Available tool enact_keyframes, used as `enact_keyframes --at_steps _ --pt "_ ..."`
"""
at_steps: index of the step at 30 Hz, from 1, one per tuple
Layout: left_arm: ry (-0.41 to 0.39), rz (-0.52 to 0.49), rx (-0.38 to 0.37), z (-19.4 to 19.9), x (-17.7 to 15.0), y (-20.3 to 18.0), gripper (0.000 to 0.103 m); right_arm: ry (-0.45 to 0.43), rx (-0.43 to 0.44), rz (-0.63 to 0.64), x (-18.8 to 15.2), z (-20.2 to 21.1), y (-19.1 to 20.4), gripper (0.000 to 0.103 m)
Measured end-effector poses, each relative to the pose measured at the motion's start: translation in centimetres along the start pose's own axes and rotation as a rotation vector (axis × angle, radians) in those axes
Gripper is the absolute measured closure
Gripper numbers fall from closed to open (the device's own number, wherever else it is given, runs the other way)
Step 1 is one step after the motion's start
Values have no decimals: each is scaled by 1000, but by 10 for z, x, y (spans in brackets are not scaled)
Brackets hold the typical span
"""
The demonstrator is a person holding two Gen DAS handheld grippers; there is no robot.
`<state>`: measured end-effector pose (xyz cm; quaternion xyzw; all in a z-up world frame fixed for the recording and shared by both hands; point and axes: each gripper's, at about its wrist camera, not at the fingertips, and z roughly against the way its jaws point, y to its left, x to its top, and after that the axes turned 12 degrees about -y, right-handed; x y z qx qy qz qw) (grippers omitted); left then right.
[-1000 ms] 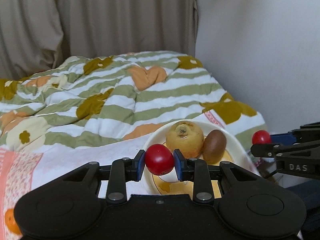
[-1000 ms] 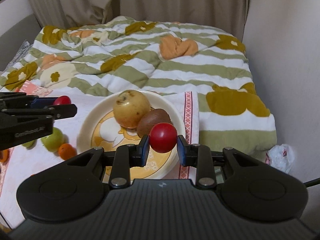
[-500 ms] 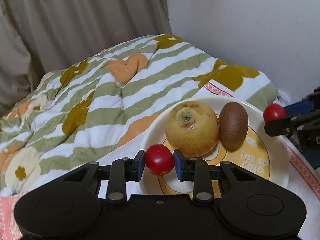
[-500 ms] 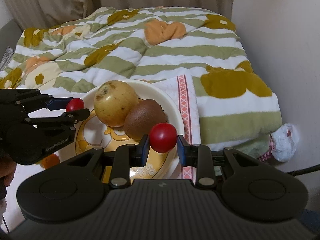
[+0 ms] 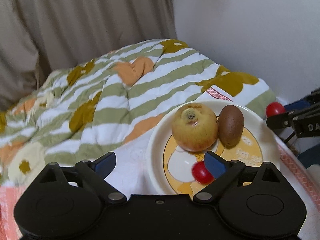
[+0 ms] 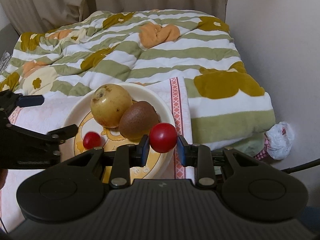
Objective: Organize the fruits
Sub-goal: 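Carry both red cherry tomatoes to the white bowl with both grippers, then open both grippers to drop the tomatoes into the bowl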
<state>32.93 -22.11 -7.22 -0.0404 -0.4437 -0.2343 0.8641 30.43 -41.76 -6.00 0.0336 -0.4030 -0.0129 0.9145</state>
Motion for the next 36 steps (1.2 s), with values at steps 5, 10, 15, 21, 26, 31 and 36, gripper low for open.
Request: enact_keyframes --at_steps 5,10,15,21,26,31,36 --pt "11 82 20 17 -2 6 5 8 17 37 -3 -1 5 58" --pt "21 138 41 32 -8 10 4 24 49 83 -9 -11 14 58" --pt "31 183 65 43 -18 11 4 44 60 111 -16 -27 20 58" --pt "46 204 104 50 -25 12 4 46 68 180 -23 -37 27 56" --pt "30 227 139 60 -28 13 4 3 75 247 -23 -29 35 0" --pt "2 251 156 74 -28 13 4 -59 75 268 -24 -14 36 0" --pt "-21 254 179 89 -26 11 4 -68 84 240 -23 -3 33 0"
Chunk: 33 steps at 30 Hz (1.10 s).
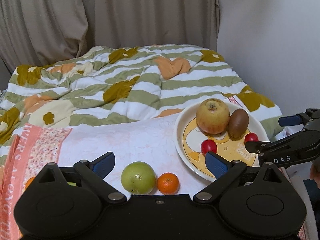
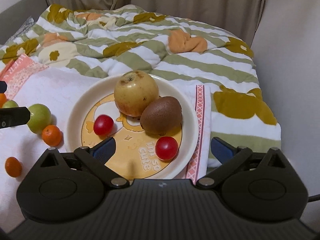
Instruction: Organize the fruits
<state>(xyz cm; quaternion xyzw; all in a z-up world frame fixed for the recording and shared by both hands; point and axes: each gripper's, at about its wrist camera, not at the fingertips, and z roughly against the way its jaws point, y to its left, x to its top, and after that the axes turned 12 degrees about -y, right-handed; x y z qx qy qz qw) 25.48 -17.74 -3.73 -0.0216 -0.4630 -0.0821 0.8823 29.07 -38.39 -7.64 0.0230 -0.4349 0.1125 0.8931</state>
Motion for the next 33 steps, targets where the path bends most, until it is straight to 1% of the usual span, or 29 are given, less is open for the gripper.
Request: enact_keyframes --at_steps 7,12,16,20,23,28,30,33 --pt "-51 35 16 31 2 0 4 -44 4 6 4 36 2 0" --pt "-99 63 45 65 0 -2 4 -81 20 12 7 70 5 0" --pt "-130 85 85 96 -6 1 4 -108 55 9 10 96 7 0" --pt "-140 100 140 124 -13 10 4 -117 101 5 9 116 12 0" --pt "-151 116 191 145 -20 21 4 -130 121 7 8 129 21 0" --pt "-184 151 249 172 -32 46 4 -140 135 -11 6 147 37 0" --pt "-199 171 261 182 -39 58 4 -147 131 -18 5 154 44 0" --pt "-221 202 261 195 -50 78 4 -156 120 -27 5 163 58 0"
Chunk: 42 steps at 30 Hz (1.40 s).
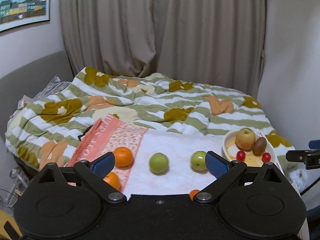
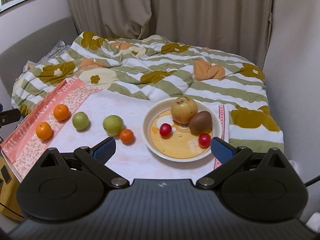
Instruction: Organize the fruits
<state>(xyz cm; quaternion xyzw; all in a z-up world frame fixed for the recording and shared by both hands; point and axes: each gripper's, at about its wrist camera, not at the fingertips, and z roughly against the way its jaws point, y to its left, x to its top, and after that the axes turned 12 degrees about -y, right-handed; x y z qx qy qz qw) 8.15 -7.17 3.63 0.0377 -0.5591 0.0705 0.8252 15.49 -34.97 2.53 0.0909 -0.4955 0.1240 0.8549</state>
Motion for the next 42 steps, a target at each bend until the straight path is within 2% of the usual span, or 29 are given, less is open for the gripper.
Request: enact_keyframes --at_steps 4,11,23,32,42 --pt "-31 -12 1 6 -3 31 4 -11 -20 -6 -2 7 25 0" --pt "-31 -81 -16 0 -6 77 4 26 -77 -55 -11 -3 75 0" --pt "61 -98 -158 -44 -34 139 5 64 -177 -131 -31 -25 150 0" --pt "111 -136 -241 -88 -63 151 6 62 -264 -185 -57 -52 179 0" --pt "190 -128 -262 -131 -91 145 9 113 -270 -173 -86 -85 186 0"
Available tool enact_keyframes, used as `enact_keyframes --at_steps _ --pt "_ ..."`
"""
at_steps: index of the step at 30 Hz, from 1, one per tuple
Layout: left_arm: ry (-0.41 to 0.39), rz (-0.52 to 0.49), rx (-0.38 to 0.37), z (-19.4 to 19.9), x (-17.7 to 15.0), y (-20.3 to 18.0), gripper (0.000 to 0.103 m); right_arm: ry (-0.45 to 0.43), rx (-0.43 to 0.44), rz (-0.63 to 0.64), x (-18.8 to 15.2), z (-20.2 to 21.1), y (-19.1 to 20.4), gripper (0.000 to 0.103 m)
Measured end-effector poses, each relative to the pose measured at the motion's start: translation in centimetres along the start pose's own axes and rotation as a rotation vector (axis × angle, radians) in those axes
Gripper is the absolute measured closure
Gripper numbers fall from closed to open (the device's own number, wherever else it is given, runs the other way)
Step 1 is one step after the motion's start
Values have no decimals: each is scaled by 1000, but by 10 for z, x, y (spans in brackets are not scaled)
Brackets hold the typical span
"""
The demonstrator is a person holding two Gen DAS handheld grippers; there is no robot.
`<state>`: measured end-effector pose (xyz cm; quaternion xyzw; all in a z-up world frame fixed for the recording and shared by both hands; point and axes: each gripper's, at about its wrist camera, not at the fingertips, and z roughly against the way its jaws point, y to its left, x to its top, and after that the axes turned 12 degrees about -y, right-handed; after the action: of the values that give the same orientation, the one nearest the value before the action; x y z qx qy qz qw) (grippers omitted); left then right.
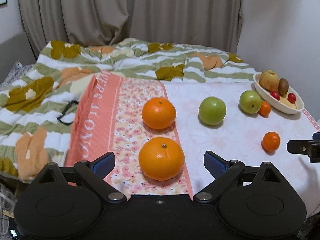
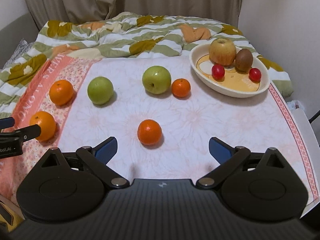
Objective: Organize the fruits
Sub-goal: 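Grasp a small mandarin with the right gripper while the left gripper grasps a large orange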
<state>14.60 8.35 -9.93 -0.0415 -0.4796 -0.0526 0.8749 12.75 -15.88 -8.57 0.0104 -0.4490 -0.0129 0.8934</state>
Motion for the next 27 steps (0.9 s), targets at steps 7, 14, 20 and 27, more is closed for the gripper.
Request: enact_keyframes --at_steps 7,14,20,27 --pt "50 1 2 -22 -2 -3 23 47 11 38 -4 -21 7 0" --pt "84 -21 13 -34 -6 -6 37 71 25 39 -5 -38 9 6" --pt "82 -32 6 -33 -7 -6 37 88 34 44 -4 -49 10 20" --pt "88 -27 6 -30 -8 -4 38 98 48 65 -5 -59 18 31"
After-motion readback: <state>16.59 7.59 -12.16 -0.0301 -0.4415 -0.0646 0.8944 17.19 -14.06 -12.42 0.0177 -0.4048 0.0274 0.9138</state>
